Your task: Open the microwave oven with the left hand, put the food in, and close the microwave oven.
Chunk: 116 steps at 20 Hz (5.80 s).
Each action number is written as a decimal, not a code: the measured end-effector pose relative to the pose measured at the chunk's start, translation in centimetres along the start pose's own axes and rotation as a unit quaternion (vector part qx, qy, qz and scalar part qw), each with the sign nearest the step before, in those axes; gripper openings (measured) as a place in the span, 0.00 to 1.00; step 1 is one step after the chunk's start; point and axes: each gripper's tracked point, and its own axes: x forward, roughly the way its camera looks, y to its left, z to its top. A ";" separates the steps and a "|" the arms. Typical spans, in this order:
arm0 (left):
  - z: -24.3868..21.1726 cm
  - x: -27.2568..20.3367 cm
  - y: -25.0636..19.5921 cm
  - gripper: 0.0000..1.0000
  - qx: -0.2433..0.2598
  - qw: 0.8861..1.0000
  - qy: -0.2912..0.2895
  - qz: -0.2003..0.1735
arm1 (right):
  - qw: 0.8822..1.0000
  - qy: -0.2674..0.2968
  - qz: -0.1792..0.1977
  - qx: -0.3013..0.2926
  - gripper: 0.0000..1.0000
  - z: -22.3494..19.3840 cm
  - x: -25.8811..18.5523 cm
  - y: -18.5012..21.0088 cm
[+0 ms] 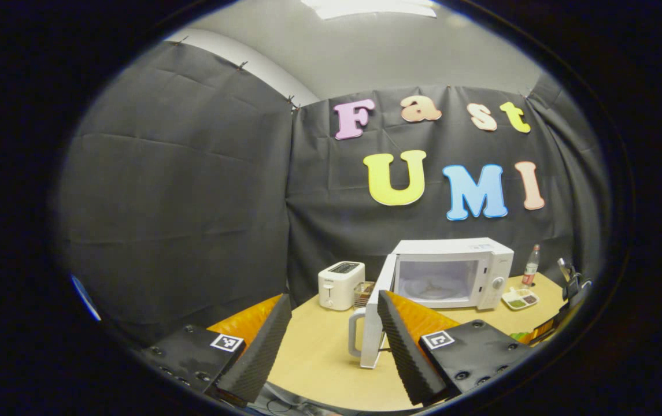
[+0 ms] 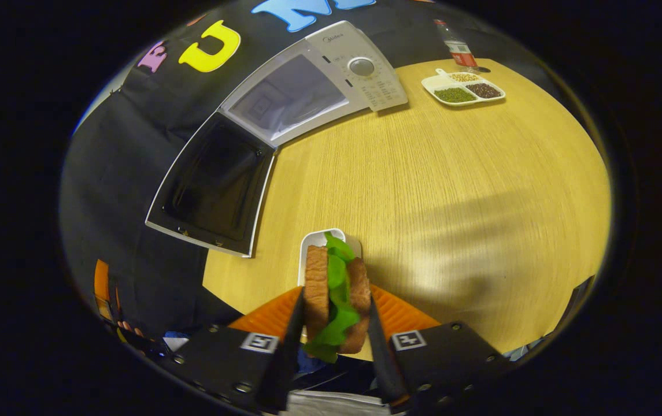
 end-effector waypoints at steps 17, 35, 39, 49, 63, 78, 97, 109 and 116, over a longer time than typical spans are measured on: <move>0.4 8.9 2.1 0.98 -0.007 0.999 -0.014 -0.036 | 0.984 -0.168 0.050 0.015 0.31 11.7 -1.9 10.8; 0.0 18.8 9.6 0.98 0.000 0.998 -0.005 -0.058 | 0.925 -0.365 0.009 0.104 0.31 25.6 10.5 14.7; 0.2 20.0 11.4 0.98 0.000 0.999 -0.002 -0.049 | 0.911 -0.398 0.000 0.111 0.31 28.7 13.4 14.7; -2.8 20.1 14.2 0.98 0.029 0.998 0.043 -0.021 | 0.877 -0.463 -0.024 0.127 0.31 34.7 19.6 12.8; -5.8 20.5 12.1 0.95 0.052 0.995 0.078 -0.037 | 0.876 -0.452 -0.168 0.019 0.58 36.6 23.0 7.7; -8.1 21.9 7.4 0.99 0.012 0.995 0.061 -0.084 | 0.841 -0.488 -0.172 -0.160 0.98 31.9 7.0 13.9; -12.3 20.6 1.9 0.89 0.001 0.991 0.081 -0.104 | 0.803 -0.517 -0.169 -0.242 0.98 19.6 -11.5 13.8; -13.1 19.0 -5.0 0.07 -0.004 0.972 0.107 -0.209 | 0.793 -0.528 -0.188 -0.240 0.98 19.1 -15.1 12.2; -13.1 18.1 -11.6 0.10 0.002 0.949 0.113 -0.293 | 0.791 -0.524 -0.215 -0.233 0.98 18.7 -15.4 11.0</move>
